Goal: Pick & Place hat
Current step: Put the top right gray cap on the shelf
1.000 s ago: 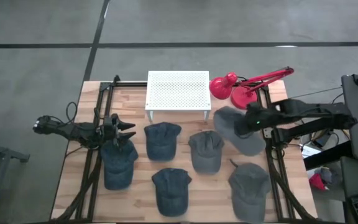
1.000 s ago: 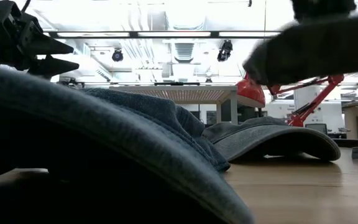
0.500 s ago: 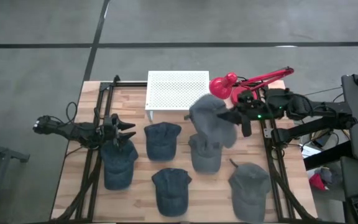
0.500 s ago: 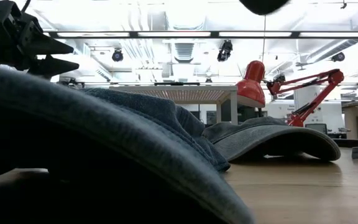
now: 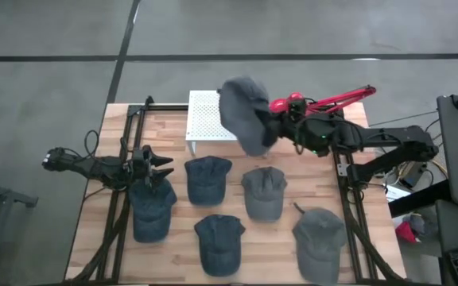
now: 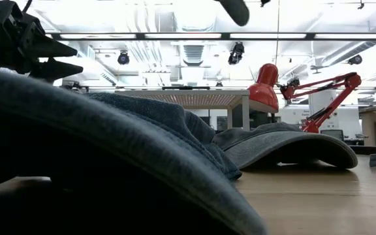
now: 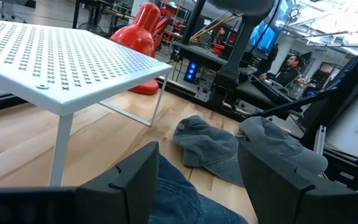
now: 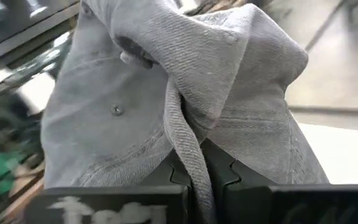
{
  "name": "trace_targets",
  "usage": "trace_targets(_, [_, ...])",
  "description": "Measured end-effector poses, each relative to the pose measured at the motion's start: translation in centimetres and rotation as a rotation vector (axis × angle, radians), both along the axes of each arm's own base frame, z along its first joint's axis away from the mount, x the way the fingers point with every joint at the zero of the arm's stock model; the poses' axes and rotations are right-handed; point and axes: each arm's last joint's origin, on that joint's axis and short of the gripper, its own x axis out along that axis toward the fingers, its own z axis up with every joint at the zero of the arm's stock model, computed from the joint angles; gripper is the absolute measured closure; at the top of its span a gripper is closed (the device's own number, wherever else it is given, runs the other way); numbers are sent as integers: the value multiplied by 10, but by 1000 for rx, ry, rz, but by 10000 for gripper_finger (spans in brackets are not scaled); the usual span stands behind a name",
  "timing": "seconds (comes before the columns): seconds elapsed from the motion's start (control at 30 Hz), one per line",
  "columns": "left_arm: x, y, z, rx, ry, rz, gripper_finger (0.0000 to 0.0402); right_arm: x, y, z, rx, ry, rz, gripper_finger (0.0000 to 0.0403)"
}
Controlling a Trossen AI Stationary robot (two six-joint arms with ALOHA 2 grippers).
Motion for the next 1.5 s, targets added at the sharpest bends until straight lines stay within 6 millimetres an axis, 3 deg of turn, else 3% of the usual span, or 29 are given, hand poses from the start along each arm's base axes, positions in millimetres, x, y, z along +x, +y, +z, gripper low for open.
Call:
trace_targets(0.3, [0, 0, 0, -2, -4, 0, 179, 42, -5, 18, -60, 138, -381, 394])
trace_targets(0.7, [0, 0, 1, -4, -13, 0, 179, 92, -19, -8, 4, 177, -471, 394])
trace_targets(1.0, [0, 0, 2, -7, -23, 1, 179, 93, -26, -19, 136, 58, -533, 394])
trace_targets(1.3, [0, 0, 2, -8, -28, 1, 179, 93, -28, -23, 150, 62, -547, 394])
trace_targets(1.5, [0, 0, 2, -9, -30, 0, 179, 103, -36, -39, 151, 97, -573, 394])
